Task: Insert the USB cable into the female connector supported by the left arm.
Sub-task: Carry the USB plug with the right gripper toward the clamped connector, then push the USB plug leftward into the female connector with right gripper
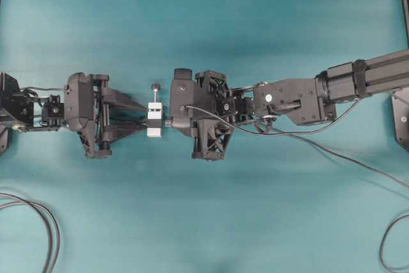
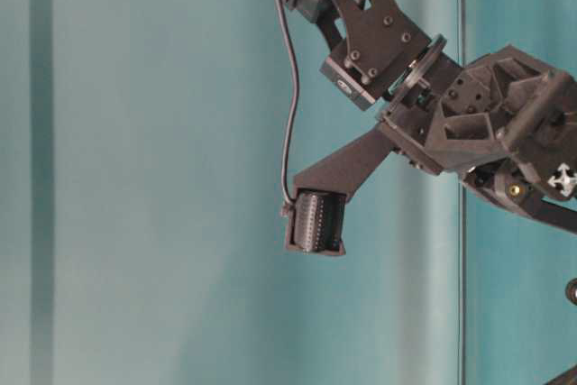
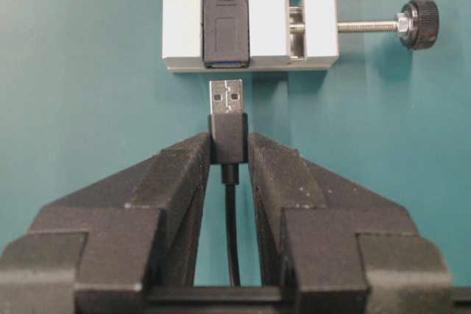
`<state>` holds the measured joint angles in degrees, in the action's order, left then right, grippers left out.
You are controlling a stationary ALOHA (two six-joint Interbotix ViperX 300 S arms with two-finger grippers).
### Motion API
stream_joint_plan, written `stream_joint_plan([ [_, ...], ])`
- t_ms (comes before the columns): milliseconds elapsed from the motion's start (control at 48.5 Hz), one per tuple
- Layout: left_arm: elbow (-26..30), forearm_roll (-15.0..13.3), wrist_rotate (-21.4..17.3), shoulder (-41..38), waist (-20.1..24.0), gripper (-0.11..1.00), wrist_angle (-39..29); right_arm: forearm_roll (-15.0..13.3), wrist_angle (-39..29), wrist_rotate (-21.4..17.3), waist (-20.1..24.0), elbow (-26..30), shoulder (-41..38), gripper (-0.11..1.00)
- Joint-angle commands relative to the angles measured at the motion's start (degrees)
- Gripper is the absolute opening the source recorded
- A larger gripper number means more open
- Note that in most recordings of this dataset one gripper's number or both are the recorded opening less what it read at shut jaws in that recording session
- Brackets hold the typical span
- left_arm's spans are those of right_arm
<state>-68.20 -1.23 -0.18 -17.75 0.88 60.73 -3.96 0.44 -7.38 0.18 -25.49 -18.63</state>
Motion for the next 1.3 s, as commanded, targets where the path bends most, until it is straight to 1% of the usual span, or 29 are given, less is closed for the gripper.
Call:
stream_joint_plan([
  [0,0.5,-0.1,-0.4,0.6,0.2,0.58,0.6,-0.1,0.3,0.1,-0.4,1.5,0.8,0.22],
  [392,0.6,-0.1,-0.4,0.6,0.2,0.58,0.5,-0.1,0.3,0.1,-0.4,3.3,-0.6,0.22],
  [1279,0.6,-0.2,-0.5,0.6,0.2,0.58,0.5,-0.1,0.3,-0.1,0.5,3.6,-0.7,0.22],
])
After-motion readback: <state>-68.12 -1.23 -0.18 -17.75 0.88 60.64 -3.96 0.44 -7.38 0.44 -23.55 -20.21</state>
